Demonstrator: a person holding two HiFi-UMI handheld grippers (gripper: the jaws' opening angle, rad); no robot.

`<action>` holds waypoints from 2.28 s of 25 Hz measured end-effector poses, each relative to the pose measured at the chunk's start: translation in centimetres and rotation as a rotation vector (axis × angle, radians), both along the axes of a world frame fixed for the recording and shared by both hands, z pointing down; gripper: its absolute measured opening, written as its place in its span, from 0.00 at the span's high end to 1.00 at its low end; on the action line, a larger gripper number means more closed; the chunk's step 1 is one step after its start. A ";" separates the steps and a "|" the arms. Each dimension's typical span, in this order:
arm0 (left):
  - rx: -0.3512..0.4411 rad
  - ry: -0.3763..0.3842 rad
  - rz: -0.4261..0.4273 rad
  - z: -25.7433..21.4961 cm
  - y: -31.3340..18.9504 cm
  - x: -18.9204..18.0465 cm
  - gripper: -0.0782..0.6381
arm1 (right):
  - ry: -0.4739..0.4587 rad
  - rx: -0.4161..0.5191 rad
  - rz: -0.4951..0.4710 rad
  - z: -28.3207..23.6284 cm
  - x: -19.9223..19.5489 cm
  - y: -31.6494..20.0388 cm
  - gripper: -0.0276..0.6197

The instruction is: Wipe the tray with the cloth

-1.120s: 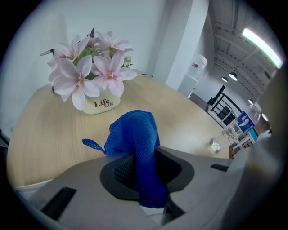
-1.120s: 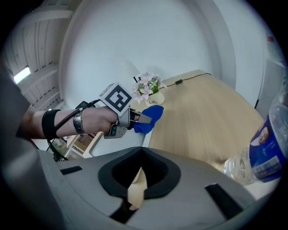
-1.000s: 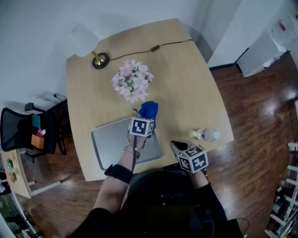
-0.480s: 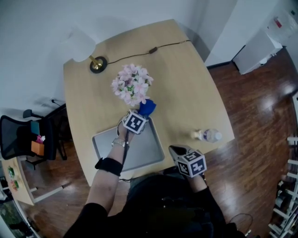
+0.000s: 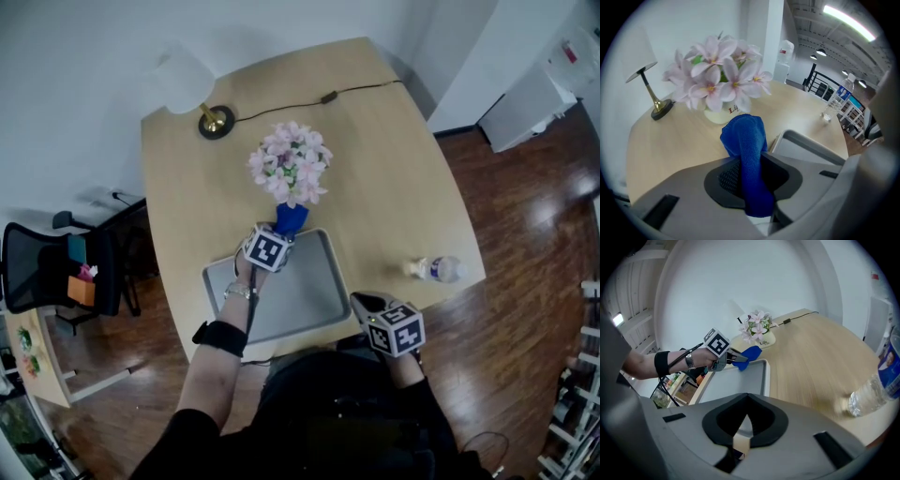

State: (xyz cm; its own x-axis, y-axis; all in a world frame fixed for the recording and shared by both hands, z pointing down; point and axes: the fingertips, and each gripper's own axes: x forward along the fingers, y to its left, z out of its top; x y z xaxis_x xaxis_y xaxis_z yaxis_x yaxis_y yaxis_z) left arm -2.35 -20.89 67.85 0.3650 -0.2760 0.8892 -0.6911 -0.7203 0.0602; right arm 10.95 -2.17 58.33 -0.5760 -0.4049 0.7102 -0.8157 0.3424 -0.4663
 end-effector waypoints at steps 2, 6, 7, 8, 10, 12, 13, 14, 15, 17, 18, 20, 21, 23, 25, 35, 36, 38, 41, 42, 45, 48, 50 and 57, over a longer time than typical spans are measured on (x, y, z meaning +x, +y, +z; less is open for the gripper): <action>0.000 0.003 -0.024 0.1 0.2 -1.9 0.75 | 0.006 0.001 -0.016 -0.1 -1.0 0.1 0.96; -0.014 0.013 -0.074 0.4 0.8 -5.6 0.75 | 0.017 0.001 -0.046 -0.5 -3.4 0.1 0.96; -0.014 0.015 -0.081 0.4 0.9 -6.5 0.75 | 0.021 0.001 -0.053 -0.6 -4.0 0.1 0.96; -0.013 0.015 -0.087 0.4 1.0 -7.3 0.75 | 0.024 0.000 -0.060 -0.6 -4.6 0.2 0.96; -0.005 0.011 -0.098 0.5 1.0 -9.2 0.75 | 0.028 -0.003 -0.075 -0.6 -6.0 0.2 0.96; 0.001 0.006 -0.113 0.5 1.2 -11.1 0.75 | 0.033 -0.006 -0.092 -0.6 -7.4 0.3 0.96; 0.003 0.001 -0.121 0.6 1.3 -12.1 0.75 | 0.035 -0.007 -0.100 -0.6 -8.1 0.4 0.96; 0.004 -0.004 -0.128 0.6 1.4 -13.1 0.75 | 0.037 -0.008 -0.109 -0.7 -8.8 0.5 0.96; 0.006 -0.009 -0.135 0.7 1.6 -14.0 0.75 | 0.039 -0.009 -0.117 -0.7 -9.4 0.6 0.96; 0.019 -0.017 -0.144 0.6 1.8 -15.9 0.75 | 0.044 -0.010 -0.130 -0.8 -10.6 0.8 0.96; 0.025 -0.019 -0.148 0.5 1.9 -16.7 0.75 | 0.046 -0.011 -0.135 -0.8 -11.2 0.9 0.96; 0.034 -0.028 -0.157 0.4 2.1 -18.4 0.75 | 0.050 -0.013 -0.142 -0.8 -12.1 1.1 0.96; 0.034 -0.031 -0.162 0.5 2.2 -19.2 0.75 | 0.051 -0.013 -0.145 -0.9 -12.6 1.1 0.96; 0.031 -0.036 -0.171 0.7 2.5 -20.6 0.75 | 0.052 -0.010 -0.150 -0.9 -13.5 1.2 0.96; 0.038 -0.049 -0.180 0.7 2.6 -22.1 0.75 | 0.054 -0.007 -0.154 -1.0 -14.4 1.2 0.96; 0.022 -0.131 -0.230 1.8 4.3 -28.9 0.75 | 0.062 0.014 -0.139 -1.3 -16.5 2.1 0.96; 0.000 -0.159 -0.235 2.5 5.0 -29.9 0.75 | 0.062 0.019 -0.134 -1.3 -16.5 2.1 0.96; -0.022 -0.202 -0.258 3.3 6.5 -31.9 0.75 | 0.059 0.028 -0.126 -1.5 -16.8 2.3 0.96; 0.015 -0.130 -0.335 1.8 7.9 -33.4 0.75 | 0.052 0.039 -0.133 -1.9 -17.4 2.5 0.96; 0.039 -0.086 -0.361 0.7 8.2 -33.4 0.75 | 0.051 0.043 -0.137 -1.9 -17.6 2.5 0.96; 0.105 0.045 -0.423 -3.4 9.3 -32.8 0.76 | 0.048 0.055 -0.156 -2.1 -18.3 2.5 0.96; 0.128 0.142 -0.475 -6.5 11.9 -31.5 0.76 | 0.046 0.072 -0.178 -2.4 -19.0 2.5 0.96; 0.134 0.188 -0.495 -7.7 14.0 -30.1 0.76 | 0.045 0.085 -0.192 -2.8 -19.4 2.4 0.96; 0.040 0.247 -0.548 -5.2 20.0 -25.4 0.76 | 0.037 0.113 -0.217 -3.3 -19.3 2.1 0.96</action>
